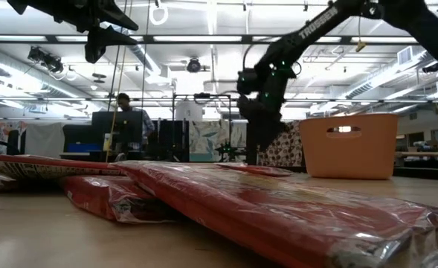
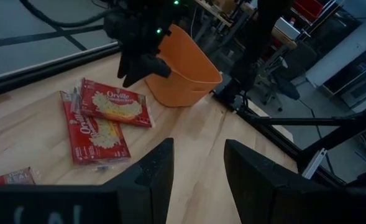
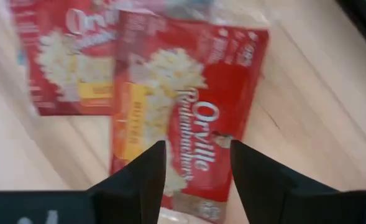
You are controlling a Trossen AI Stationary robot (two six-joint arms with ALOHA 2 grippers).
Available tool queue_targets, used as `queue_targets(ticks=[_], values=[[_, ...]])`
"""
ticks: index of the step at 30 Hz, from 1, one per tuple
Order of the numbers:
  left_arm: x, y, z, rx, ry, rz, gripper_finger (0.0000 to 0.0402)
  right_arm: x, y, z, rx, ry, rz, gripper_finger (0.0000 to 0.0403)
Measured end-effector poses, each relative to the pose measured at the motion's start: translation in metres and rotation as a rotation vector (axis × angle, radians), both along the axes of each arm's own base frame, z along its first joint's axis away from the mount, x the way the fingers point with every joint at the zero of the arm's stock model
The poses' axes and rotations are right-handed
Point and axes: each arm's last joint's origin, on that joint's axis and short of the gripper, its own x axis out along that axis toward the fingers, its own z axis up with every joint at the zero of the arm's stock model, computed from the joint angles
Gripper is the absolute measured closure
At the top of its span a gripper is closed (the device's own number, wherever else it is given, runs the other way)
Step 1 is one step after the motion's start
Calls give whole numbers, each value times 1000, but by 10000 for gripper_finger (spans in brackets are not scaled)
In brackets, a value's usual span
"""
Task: Sort popcorn bags into baskets
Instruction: Stack the red popcorn on the orange bin
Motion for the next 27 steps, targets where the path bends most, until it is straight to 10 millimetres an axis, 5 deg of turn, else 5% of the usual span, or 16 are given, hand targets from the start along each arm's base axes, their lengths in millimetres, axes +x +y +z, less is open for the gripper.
queue_targets(ticks=[14,27], values=[[-1,2,-1,4,12,54,255,-11,-20,-39,38,104,94,132],[-1,2,-1,-16,10,79,255,2,-17,-54,31,72,148,233]])
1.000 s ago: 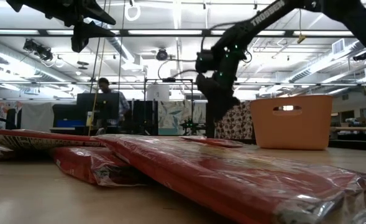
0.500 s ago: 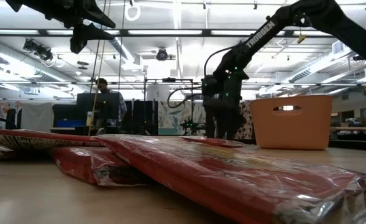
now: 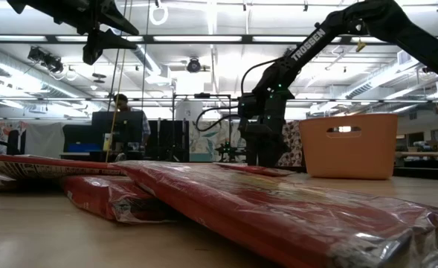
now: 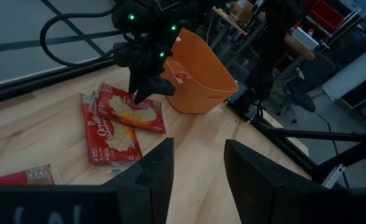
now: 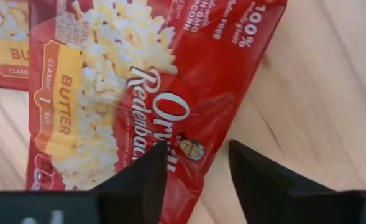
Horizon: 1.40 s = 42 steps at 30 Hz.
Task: Sort popcorn bags into baskets
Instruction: Stack the red popcorn on the orange bin
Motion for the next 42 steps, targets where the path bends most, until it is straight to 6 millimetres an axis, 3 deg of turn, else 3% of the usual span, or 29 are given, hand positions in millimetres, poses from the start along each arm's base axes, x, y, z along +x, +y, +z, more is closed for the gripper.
queue_targets(ticks=[12,23,34,42], values=[[0,0,-1,-24,4,6,255,3,1,-6,-30,15,22,387],[-1,0,-2,-24,11,4,255,-9,1,27,-138,53,3,389],[-1,0,-2,-24,11,5,255,-18,5,46,-145,61,11,389],[-1,0,-2,-24,10,5,255,-26,12,78,-198,28,-9,389]])
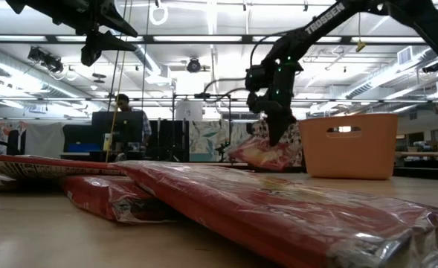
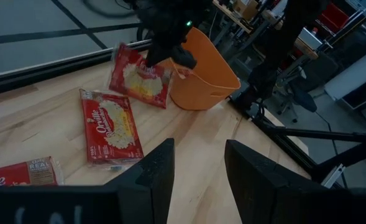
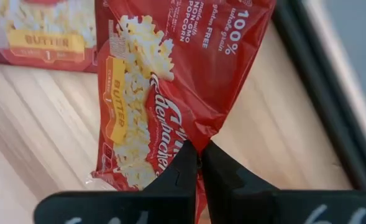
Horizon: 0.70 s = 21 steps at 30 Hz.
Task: Sort popcorn bags into baskets
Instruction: Stack the red popcorn on the orange bin
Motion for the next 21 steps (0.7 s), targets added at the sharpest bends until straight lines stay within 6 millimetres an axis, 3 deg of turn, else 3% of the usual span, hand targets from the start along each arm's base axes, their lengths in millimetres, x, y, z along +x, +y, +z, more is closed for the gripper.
queue_targets(ticks=[11,21], values=[[0,1,0,8,2,22,255,-22,14,50,-73,-43,-63,389],[-1,2,0,24,9,72,255,-73,25,94,-139,-14,-247,389]])
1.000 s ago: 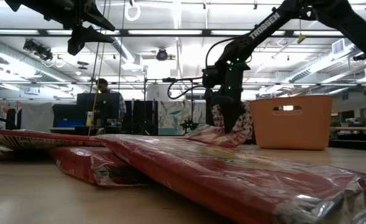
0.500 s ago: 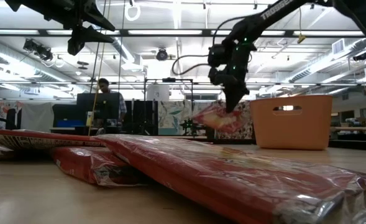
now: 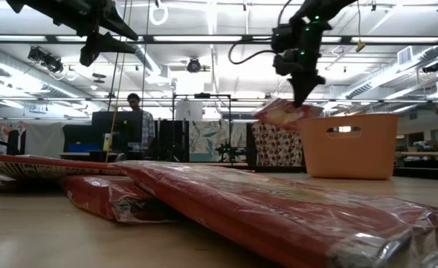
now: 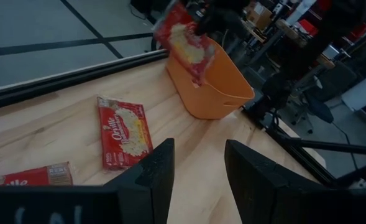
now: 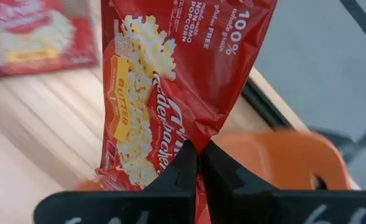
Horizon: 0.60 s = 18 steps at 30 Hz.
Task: Sort popcorn bags into baskets
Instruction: Stack the red popcorn on the orange bin
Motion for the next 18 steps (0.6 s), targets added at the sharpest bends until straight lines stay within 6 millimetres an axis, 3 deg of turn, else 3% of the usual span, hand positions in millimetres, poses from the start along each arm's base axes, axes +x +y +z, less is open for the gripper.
queue_targets(ticks=[9,18], values=[[0,0,0,4,2,9,255,-57,32,-14,14,-9,-190,385],[-1,2,0,62,29,52,255,-86,69,-56,83,-33,-393,379]])
